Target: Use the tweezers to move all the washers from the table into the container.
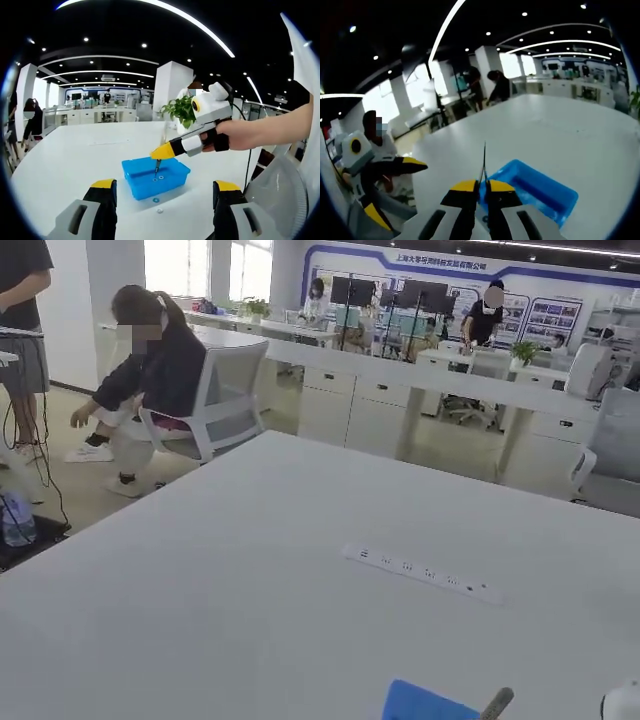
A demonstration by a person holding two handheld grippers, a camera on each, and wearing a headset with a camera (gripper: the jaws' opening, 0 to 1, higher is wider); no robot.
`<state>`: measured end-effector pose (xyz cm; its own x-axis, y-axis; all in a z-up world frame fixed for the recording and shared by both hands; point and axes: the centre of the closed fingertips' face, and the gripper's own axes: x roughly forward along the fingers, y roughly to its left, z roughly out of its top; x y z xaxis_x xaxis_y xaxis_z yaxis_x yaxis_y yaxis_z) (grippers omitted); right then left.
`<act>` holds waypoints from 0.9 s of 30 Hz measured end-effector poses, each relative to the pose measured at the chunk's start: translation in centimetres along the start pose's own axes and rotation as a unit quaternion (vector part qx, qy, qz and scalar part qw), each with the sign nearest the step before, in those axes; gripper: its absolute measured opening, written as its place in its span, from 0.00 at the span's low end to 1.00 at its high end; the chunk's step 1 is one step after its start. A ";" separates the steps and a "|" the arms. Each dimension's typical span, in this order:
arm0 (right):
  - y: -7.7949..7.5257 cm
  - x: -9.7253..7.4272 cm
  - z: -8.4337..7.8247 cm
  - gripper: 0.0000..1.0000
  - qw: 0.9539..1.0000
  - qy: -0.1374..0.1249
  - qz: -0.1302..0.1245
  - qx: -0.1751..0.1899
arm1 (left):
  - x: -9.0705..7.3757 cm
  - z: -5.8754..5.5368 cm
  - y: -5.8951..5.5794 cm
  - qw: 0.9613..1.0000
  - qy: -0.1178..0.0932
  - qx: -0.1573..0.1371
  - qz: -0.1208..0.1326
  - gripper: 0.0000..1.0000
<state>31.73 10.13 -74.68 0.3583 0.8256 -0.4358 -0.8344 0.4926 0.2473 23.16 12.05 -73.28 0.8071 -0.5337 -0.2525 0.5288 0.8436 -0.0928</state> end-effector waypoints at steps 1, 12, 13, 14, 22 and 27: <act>0.3 0.1 -0.3 0.05 1.000 0.001 0.004 0.003 | 0.0 0.0 0.0 1.000 0.000 -0.001 -0.001 0.80; 2.1 1.0 -3.8 0.05 0.999 0.037 0.025 0.010 | 0.0 -0.1 -0.2 1.000 0.003 0.003 -0.003 0.80; 2.1 1.1 -4.1 0.05 0.999 0.039 0.025 0.012 | 0.0 -0.1 -0.2 1.000 0.003 0.003 -0.003 0.80; 2.1 1.2 -4.3 0.05 0.999 0.041 0.024 0.013 | 0.0 -0.1 -0.2 1.000 0.003 0.004 -0.003 0.80; 2.7 2.6 -6.4 0.05 0.997 0.066 0.036 0.016 | -0.1 -0.1 -0.2 1.000 0.003 0.004 -0.002 0.80; 2.7 3.2 -7.1 0.05 0.996 0.081 0.036 0.006 | -0.1 -0.1 -0.2 1.000 0.003 0.004 -0.002 0.80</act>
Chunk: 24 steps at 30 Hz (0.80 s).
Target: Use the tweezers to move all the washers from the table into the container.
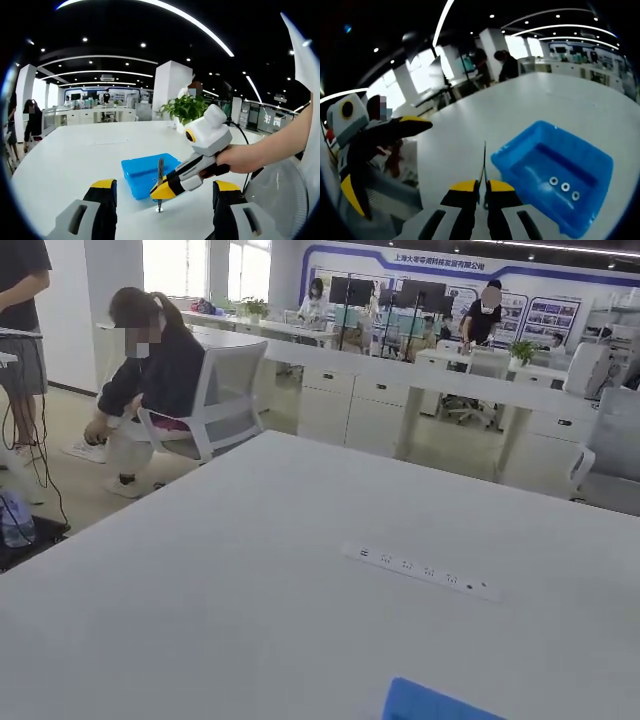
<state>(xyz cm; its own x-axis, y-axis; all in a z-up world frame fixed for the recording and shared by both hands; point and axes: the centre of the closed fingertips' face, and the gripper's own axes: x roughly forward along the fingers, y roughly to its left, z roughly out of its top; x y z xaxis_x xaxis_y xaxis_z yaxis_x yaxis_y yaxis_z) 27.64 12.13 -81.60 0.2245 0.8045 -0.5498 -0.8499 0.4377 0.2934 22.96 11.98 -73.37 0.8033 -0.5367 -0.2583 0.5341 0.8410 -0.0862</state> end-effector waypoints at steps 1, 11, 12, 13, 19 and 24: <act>0.0 0.0 0.0 0.05 1.000 0.001 0.000 -0.003 | 0.0 0.0 0.0 1.000 0.000 0.000 0.000 0.80; 0.2 0.4 -0.3 0.05 0.999 0.013 -0.002 -0.031 | 0.0 0.0 0.0 1.000 0.002 0.002 -0.001 0.79; 0.2 0.4 -0.3 0.05 0.999 0.014 -0.002 -0.033 | 0.0 0.0 0.0 1.000 0.002 0.002 -0.001 0.79; 0.4 0.4 -0.3 0.05 0.999 0.015 -0.001 -0.041 | 0.0 0.0 0.0 1.000 0.002 0.003 -0.001 0.79; 1.1 0.6 -0.5 0.05 0.995 0.022 0.004 -0.093 | 0.0 -0.1 0.0 1.000 0.003 0.003 -0.001 0.79; 1.6 0.8 -0.7 0.04 0.988 0.031 0.004 -0.151 | 0.1 -0.2 0.0 1.000 0.005 0.006 -0.003 0.79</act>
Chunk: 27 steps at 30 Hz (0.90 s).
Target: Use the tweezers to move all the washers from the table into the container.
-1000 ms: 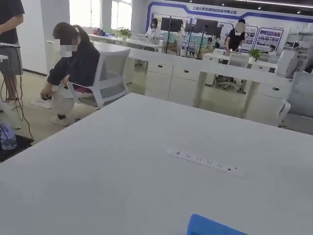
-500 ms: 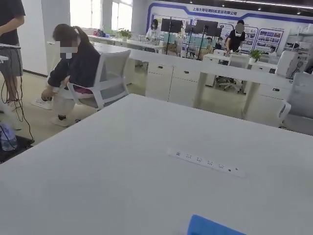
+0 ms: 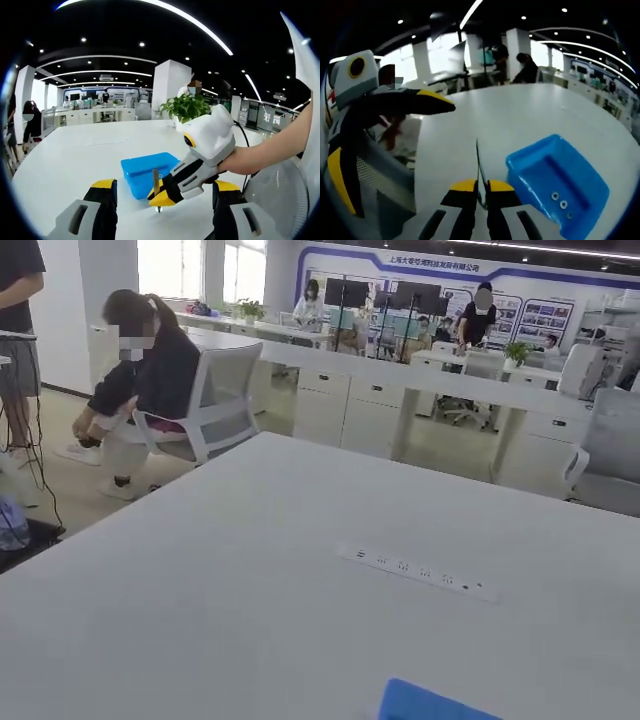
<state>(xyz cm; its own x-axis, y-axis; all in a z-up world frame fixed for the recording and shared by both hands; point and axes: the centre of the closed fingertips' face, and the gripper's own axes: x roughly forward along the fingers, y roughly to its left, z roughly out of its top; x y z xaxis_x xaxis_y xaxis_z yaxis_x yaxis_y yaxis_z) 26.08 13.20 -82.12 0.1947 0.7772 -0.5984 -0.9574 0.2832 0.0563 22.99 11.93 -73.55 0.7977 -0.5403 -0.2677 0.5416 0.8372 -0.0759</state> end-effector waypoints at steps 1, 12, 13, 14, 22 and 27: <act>0.1 0.0 0.0 0.04 1.000 0.001 0.001 -0.006 | 0.0 0.0 0.0 1.000 0.000 0.001 -0.001 0.79; 0.1 -0.1 -0.1 0.03 1.000 -0.002 0.002 -0.030 | 0.0 0.0 -0.2 1.000 0.001 0.003 -0.003 0.79; 0.1 -0.1 -0.1 0.03 1.000 -0.003 0.002 -0.030 | 0.0 0.0 -0.2 1.000 0.001 0.002 -0.003 0.79; 0.1 -0.1 0.0 0.03 1.000 -0.003 0.002 -0.031 | 0.0 0.0 -0.2 1.000 0.000 0.002 -0.004 0.79; -0.6 -0.4 0.1 0.03 0.999 -0.029 -0.004 0.029 | 0.0 0.0 -0.2 1.000 0.000 0.002 -0.002 0.79; -1.4 -1.3 0.8 0.03 0.997 -0.054 -0.013 0.059 | 0.0 0.3 -0.3 1.000 -0.006 -0.003 -0.005 0.80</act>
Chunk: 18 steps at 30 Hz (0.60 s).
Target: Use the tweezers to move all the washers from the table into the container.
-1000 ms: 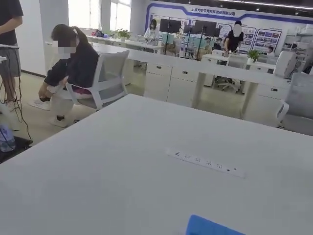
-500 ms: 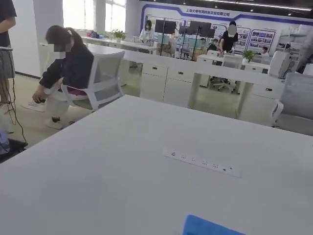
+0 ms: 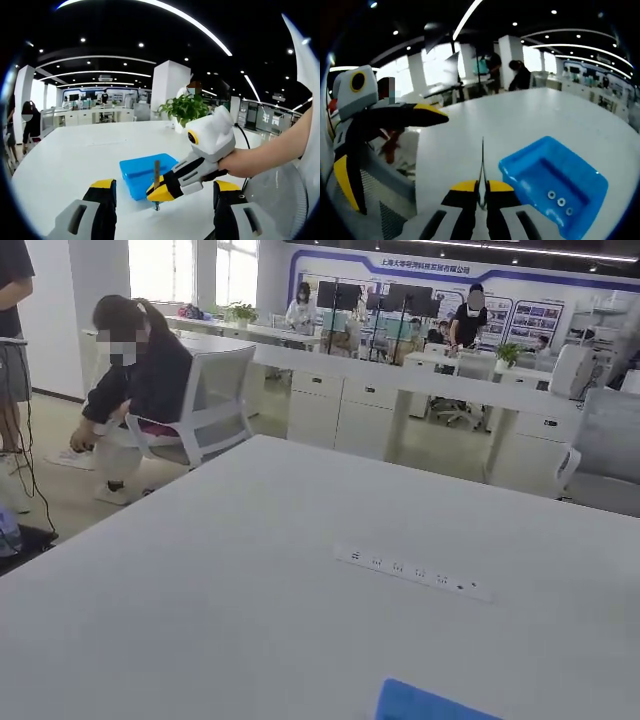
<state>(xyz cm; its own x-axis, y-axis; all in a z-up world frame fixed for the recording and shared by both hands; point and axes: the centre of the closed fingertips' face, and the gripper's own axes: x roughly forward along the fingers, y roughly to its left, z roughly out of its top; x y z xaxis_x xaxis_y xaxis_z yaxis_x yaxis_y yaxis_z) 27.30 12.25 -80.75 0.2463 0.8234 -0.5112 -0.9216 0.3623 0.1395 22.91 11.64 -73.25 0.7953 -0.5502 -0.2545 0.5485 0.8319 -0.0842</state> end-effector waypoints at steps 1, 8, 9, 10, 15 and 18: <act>-0.1 -0.3 0.4 0.03 1.000 -0.006 -0.002 0.002 | 0.0 0.1 0.0 1.000 -0.002 -0.001 0.000 0.81; -0.8 -1.7 3.0 0.03 0.999 -0.043 -0.012 0.013 | 0.0 -0.1 -0.1 1.000 0.004 0.003 -0.001 0.81; -0.9 -1.9 3.4 0.03 0.999 -0.047 -0.012 0.011 | 0.0 -0.1 -0.1 1.000 0.003 0.002 -0.001 0.81; -1.0 -2.0 3.6 0.03 0.999 -0.050 -0.014 0.011 | 0.0 -0.1 -0.1 1.000 0.002 0.002 -0.001 0.81; -1.7 -2.7 5.2 0.03 0.998 -0.064 -0.022 0.003 | 0.0 -0.1 -0.1 1.000 0.003 0.003 -0.001 0.81; -2.3 -2.9 5.9 0.03 0.997 -0.068 -0.028 0.002 | 0.1 -0.1 0.0 1.000 0.004 0.003 0.000 0.81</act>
<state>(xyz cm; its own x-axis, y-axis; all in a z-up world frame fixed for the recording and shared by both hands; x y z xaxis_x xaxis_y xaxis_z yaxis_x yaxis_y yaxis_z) 30.47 11.60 -74.61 0.3358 0.8538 -0.3978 -0.9044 0.4103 0.1173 22.90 11.60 -73.40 0.7929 -0.5499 -0.2623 0.5502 0.8312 -0.0794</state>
